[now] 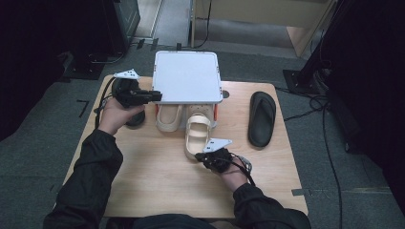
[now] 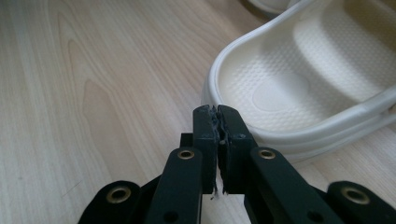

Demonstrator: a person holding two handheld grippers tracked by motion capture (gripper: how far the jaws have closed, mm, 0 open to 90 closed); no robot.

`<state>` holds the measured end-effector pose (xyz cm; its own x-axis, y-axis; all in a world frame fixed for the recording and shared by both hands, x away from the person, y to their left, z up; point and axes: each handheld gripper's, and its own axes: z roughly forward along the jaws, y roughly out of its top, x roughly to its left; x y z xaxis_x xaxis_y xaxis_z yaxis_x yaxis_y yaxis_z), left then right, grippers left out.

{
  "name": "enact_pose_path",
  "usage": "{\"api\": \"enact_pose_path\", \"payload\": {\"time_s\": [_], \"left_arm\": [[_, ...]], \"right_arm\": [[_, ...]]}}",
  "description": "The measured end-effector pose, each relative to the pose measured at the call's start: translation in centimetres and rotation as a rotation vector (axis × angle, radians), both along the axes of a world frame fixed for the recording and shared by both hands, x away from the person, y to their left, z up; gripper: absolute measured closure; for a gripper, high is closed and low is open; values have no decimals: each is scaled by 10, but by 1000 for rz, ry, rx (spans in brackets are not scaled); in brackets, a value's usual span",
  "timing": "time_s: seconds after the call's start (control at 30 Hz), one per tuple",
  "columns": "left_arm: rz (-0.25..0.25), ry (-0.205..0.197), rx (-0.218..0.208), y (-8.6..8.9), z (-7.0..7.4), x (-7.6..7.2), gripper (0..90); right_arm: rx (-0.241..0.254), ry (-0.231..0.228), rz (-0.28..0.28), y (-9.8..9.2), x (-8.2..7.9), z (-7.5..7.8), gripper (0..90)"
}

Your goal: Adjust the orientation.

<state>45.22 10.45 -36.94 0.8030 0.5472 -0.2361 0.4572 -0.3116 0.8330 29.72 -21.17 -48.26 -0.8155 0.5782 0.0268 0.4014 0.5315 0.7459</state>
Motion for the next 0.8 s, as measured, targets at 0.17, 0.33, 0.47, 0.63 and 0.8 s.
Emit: {"api": "enact_pose_path", "payload": {"time_s": [0.17,0.33,0.47,0.63,0.8], "left_arm": [[-1,0,0,0,0,0,787],[-2,-1,1,0,0,0,787],[-2,-1,0,0,0,0,787],[-2,-2,1,0,0,0,786],[-3,-1,0,0,0,0,787]], "right_arm": [[15,-20,-25,-1,7,5,867],[31,-28,-37,1,14,7,860],[33,-31,-48,3,19,7,858],[36,-39,-71,4,25,9,854],[39,-41,-78,3,29,9,860]]}}
